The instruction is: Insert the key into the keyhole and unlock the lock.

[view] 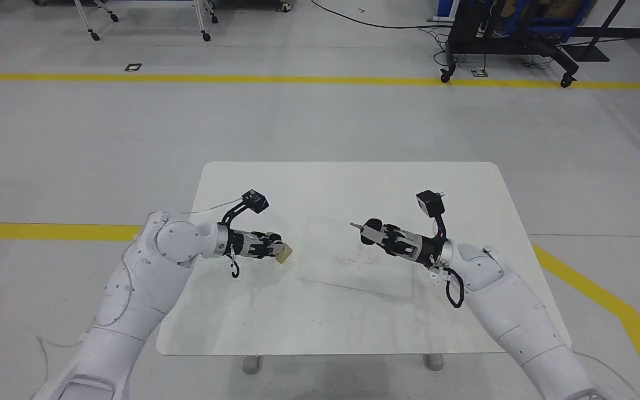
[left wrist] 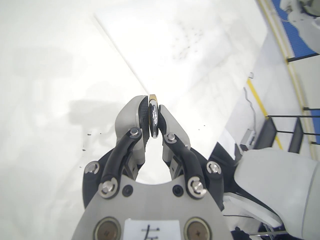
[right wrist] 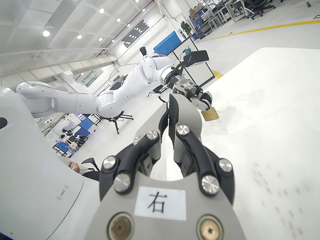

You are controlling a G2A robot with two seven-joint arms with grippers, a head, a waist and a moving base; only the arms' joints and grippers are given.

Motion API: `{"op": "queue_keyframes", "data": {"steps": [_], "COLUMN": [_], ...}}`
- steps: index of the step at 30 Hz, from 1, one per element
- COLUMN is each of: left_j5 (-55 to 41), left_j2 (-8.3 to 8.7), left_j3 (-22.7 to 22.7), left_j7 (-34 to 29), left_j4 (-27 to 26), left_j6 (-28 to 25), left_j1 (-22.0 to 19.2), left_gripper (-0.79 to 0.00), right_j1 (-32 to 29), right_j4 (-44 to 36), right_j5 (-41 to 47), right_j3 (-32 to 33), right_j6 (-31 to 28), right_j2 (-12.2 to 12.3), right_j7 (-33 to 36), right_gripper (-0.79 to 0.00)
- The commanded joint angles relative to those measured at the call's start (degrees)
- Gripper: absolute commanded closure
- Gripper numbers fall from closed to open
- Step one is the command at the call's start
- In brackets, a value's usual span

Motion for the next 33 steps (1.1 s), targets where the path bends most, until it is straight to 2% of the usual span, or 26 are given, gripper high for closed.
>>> {"op": "queue_keyframes", "data": {"steps": [1, 5, 8, 17, 18, 20, 24, 27, 30, 33], "left_j5": [-6.52, -15.86, -16.41, -16.41, -17.26, -26.65, -43.85, -52.63, -58.14, -58.49], "left_j2": [-0.05, 0.73, 1.24, 1.24, 1.25, 0.98, 0.62, -0.10, -1.23, -1.36], "left_j3": [1.20, 4.36, 6.11, 6.11, 5.74, 5.27, 5.70, 6.53, 7.50, 7.62], "left_j7": [-0.55, -0.80, -0.67, -0.67, 0.80, -0.77, -6.81, -11.63, -15.76, -16.09], "left_j4": [2.84, 6.53, 8.66, 8.66, 8.71, 8.90, 11.80, 16.49, 22.07, 22.51], "left_j6": [-1.26, -1.01, -1.14, -1.14, -0.61, -1.03, 5.01, 9.82, 13.95, 14.28], "left_j1": [-1.29, -3.93, -5.77, -5.77, -5.35, -4.42, -6.08, -8.47, -11.79, -12.14], "left_gripper": [0.000, 0.000, 0.000, 0.000, 0.000, 0.000, 0.000, 0.000, 0.000, 0.000], "right_j1": [0.00, 0.00, 0.00, 0.00, 0.00, 0.00, -0.54, -0.53, -0.11, -0.11], "right_j4": [0.00, 0.00, 0.00, 0.00, 0.00, 0.00, -1.90, -2.86, -2.08, -2.08], "right_j5": [0.00, 0.00, 0.00, 0.00, 0.00, 0.00, -1.47, -0.49, 1.38, 1.38], "right_j3": [0.00, 0.00, 0.00, 0.00, 0.00, 0.00, -0.43, -1.21, -1.25, -1.25], "right_j6": [0.00, 0.00, 0.00, 0.00, 0.00, 0.00, 5.09, 7.64, 8.64, 8.64], "right_j2": [0.00, 0.00, 0.00, 0.00, 0.00, 0.00, -0.43, -1.02, -1.36, -1.36], "right_j7": [0.00, 0.00, 0.00, 0.00, 0.00, 0.00, -3.80, -7.10, -8.97, -8.97], "right_gripper": [0.000, 0.000, 0.000, 0.000, 0.000, 0.000, 0.000, 0.000, 0.000, 0.000]}}
